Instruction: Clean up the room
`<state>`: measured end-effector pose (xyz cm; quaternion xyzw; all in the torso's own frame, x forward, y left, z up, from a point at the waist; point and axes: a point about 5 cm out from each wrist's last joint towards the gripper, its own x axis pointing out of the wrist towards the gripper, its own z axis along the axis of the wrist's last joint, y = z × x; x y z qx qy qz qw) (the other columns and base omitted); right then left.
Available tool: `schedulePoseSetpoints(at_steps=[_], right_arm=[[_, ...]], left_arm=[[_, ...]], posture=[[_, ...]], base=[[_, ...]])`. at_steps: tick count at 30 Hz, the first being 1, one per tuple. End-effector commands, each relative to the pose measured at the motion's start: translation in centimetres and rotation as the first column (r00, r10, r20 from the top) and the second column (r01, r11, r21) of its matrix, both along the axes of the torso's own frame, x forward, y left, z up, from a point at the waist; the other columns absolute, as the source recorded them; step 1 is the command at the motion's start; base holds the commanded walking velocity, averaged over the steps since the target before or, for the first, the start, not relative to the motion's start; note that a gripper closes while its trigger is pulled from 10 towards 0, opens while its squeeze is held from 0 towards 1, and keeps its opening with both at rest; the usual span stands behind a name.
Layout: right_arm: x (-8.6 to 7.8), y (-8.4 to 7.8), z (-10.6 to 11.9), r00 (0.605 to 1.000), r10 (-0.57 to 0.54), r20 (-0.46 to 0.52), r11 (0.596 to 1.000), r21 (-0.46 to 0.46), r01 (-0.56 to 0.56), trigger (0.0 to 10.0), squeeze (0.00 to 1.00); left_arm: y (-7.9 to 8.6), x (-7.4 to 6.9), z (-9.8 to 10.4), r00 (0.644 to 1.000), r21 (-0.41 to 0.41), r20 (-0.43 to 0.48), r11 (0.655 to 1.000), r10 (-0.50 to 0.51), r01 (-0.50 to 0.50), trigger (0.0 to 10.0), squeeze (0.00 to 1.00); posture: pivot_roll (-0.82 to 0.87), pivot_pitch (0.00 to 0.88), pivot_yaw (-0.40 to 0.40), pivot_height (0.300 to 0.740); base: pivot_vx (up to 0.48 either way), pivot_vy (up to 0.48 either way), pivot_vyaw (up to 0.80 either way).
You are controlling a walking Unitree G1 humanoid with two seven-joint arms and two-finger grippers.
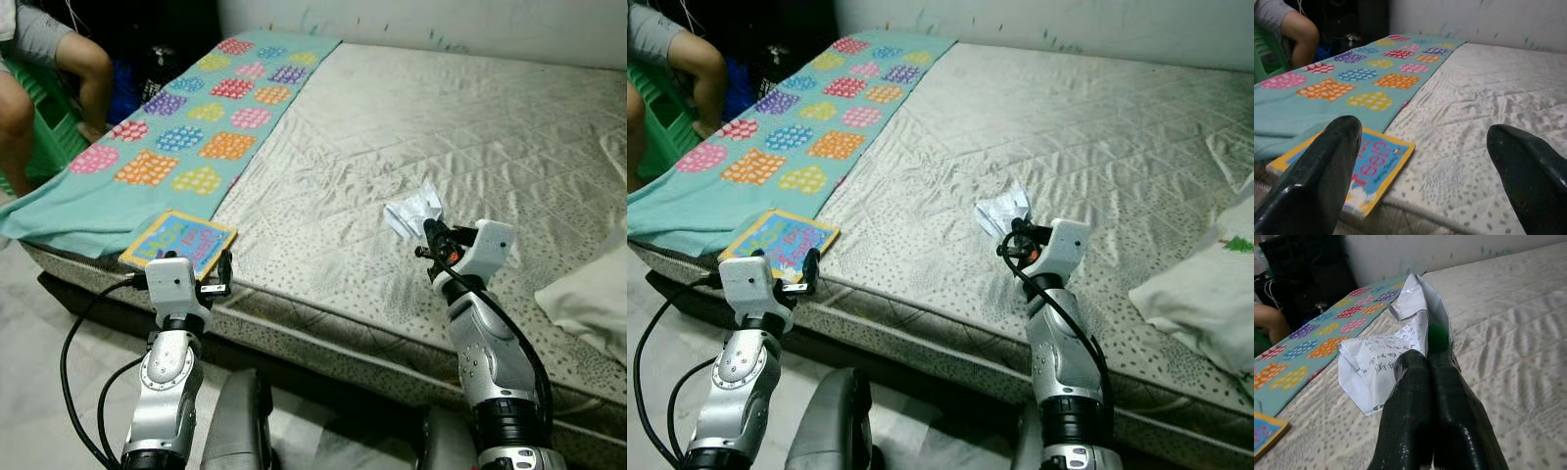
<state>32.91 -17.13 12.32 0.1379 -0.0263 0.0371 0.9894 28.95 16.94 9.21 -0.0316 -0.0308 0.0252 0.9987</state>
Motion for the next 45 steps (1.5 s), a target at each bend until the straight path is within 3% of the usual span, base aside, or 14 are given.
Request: schedulePoseSetpoints(at_steps=[1, 14, 27, 38, 45], right_arm=[[0.3, 0.1, 0.3, 1.0, -0.001, 0.009, 1.0, -0.007, 0.001, 10.0, 0.0], [0.4, -0.6, 0.7, 0.997, -0.067, 0.025, 0.997, -0.028, 0.067, 10.0, 0.0], [0.3, -0.7, 0.4, 0.997, -0.083, 0.012, 0.995, -0.05, 0.083, 10.0, 0.0], [0.2, -0.9, 0.1, 0.996, -0.093, -0.009, 0.995, -0.047, 0.092, 10.0, 0.0], [0.1, -0.9, 0.0, 0.996, -0.086, -0.015, 0.994, -0.064, 0.085, 10.0, 0.0]], left_arm=[[0.0, 0.3, 0.5, 1.0, 0.004, 0.025, 1.0, -0.004, 0.004, 10.0, 0.0], [-0.2, 0.7, 0.3, 1.0, -0.037, 0.01, 0.999, 0.019, -0.019, 10.0, 0.0], [-0.7, 0.8, 0.7, 1.0, -0.087, 0.026, 0.996, -0.008, 0.01, 10.0, 0.0], [-1.1, 0.9, 0.7, 0.999, -0.096, 0.027, 0.995, -0.021, 0.023, 10.0, 0.0], [-1.3, 0.9, 0.5, 0.999, -0.092, 0.02, 0.995, -0.028, 0.03, 10.0, 0.0]], posture=[[0.06, 0.0, 0.054, 0.658], [0.05, 0.0, 0.057, 0.74], [0.05, 0.0, 0.05, 0.74], [0.04, 0.0, 0.05, 0.74], [0.03, 0.0, 0.047, 0.74]], base=[[0.0, 0.0, 0.0], [0.0, 0.0, 0.0], [0.0, 0.0, 0.0], [0.0, 0.045, -0.79], [0.0, 0.329, -0.06]])
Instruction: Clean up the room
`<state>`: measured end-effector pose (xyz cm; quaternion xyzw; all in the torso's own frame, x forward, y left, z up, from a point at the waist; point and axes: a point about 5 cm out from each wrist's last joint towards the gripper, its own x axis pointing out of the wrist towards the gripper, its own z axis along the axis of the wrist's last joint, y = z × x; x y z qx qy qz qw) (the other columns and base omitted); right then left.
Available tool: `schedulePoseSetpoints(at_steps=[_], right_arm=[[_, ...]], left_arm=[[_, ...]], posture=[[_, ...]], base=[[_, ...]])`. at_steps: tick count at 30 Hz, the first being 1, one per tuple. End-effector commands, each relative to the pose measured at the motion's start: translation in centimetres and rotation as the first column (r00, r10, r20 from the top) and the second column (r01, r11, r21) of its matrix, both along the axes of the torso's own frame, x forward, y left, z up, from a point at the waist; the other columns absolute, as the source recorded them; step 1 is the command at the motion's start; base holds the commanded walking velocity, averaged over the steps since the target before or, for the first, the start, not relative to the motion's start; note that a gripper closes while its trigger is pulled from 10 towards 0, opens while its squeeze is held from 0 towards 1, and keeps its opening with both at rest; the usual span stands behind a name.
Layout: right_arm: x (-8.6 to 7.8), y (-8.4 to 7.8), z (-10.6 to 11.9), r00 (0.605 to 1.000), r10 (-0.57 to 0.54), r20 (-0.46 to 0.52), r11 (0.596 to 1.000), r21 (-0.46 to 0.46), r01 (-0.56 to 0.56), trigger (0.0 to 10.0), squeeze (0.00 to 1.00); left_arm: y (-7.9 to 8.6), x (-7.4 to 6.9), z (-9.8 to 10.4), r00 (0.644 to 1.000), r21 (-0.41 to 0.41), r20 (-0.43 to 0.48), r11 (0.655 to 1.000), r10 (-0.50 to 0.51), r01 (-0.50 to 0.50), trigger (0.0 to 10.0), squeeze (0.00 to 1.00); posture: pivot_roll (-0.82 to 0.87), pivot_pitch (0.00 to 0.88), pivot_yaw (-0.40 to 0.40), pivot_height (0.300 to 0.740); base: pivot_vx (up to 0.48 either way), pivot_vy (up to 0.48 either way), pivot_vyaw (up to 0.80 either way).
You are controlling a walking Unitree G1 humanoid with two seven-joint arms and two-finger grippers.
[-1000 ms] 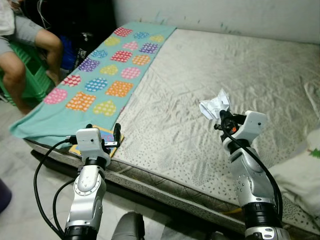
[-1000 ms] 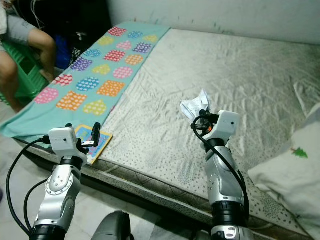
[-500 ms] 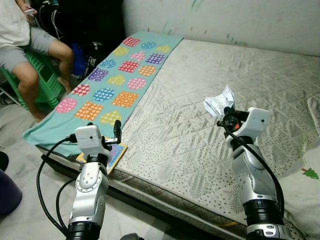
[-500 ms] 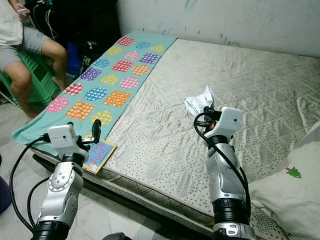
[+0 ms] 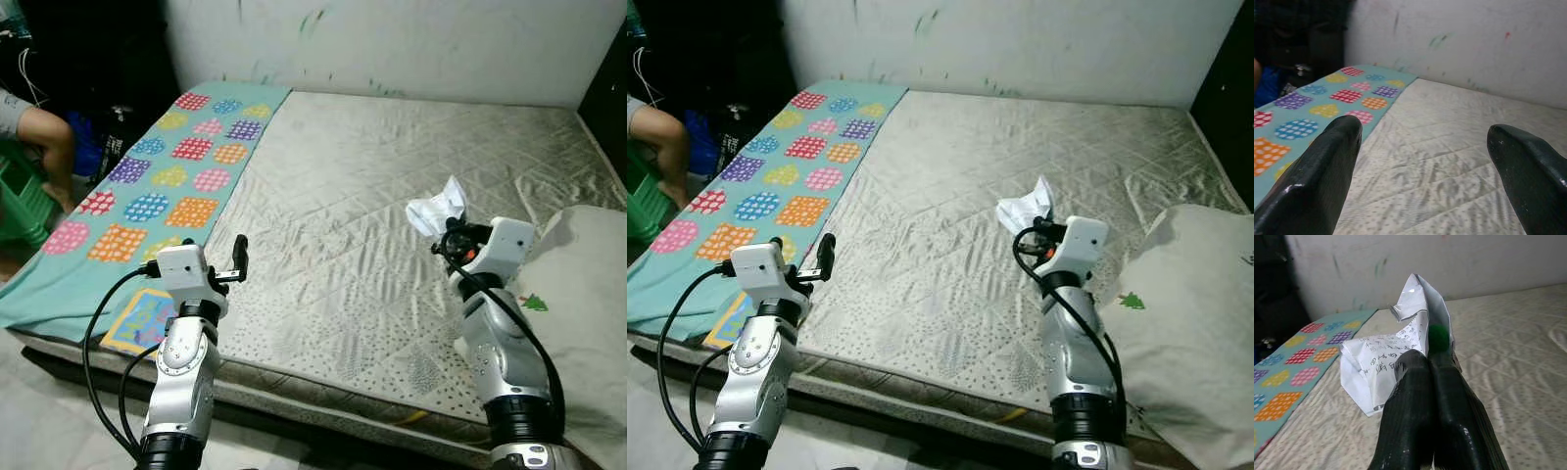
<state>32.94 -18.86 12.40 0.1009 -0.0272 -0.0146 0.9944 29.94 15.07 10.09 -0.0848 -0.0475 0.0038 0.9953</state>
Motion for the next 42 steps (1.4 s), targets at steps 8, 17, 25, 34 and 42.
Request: schedulePoseSetpoints(at_steps=[8, 17, 25, 34, 42], right_arm=[[-0.1, 0.8, -0.5, 0.999, 0.023, -0.025, 1.0, 0.009, -0.022, 10.0, 0.0], [0.0, 0.9, -0.6, 0.999, 0.028, -0.036, 1.0, 0.007, -0.028, 10.0, 0.0], [0.0, 1.0, -0.9, 0.998, 0.035, -0.045, 0.999, -0.004, -0.035, 10.0, 0.0], [-0.2, 1.1, -1.3, 0.997, 0.044, -0.062, 0.999, -0.016, -0.045, 10.0, 0.0], [-0.1, 1.6, -1.3, 0.995, 0.068, -0.074, 0.997, -0.042, -0.071, 10.0, 0.0]], left_arm=[[0.5, -0.2, -0.4, 1.0, 0.012, -0.022, 1.0, 0.016, -0.016, 10.0, 0.0], [0.5, -0.1, -0.3, 1.0, 0.01, -0.015, 1.0, 0.023, -0.023, 10.0, 0.0], [0.4, -0.1, -0.3, 1.0, 0.011, -0.016, 1.0, 0.02, -0.02, 10.0, 0.0], [0.2, -0.3, -0.4, 1.0, 0.01, 0.006, 1.0, 0.004, -0.004, 10.0, 0.0], [0.1, -0.7, 0.2, 0.999, -0.042, 0.029, 0.999, -0.027, 0.028, 10.0, 0.0]], posture=[[0.03, 0.0, 0.045, 0.74], [0.03, 0.0, 0.043, 0.74], [0.03, 0.0, 0.042, 0.74], [0.03, 0.0, 0.032, 0.74], [0.03, 0.0, 0.011, 0.74]], base=[[0.0, 0.352, 0.0], [0.0, 0.373, 0.0], [0.0, 0.389, 0.0], [0.0, 0.222, 0.0], [0.103, 0.0, 0.0]])
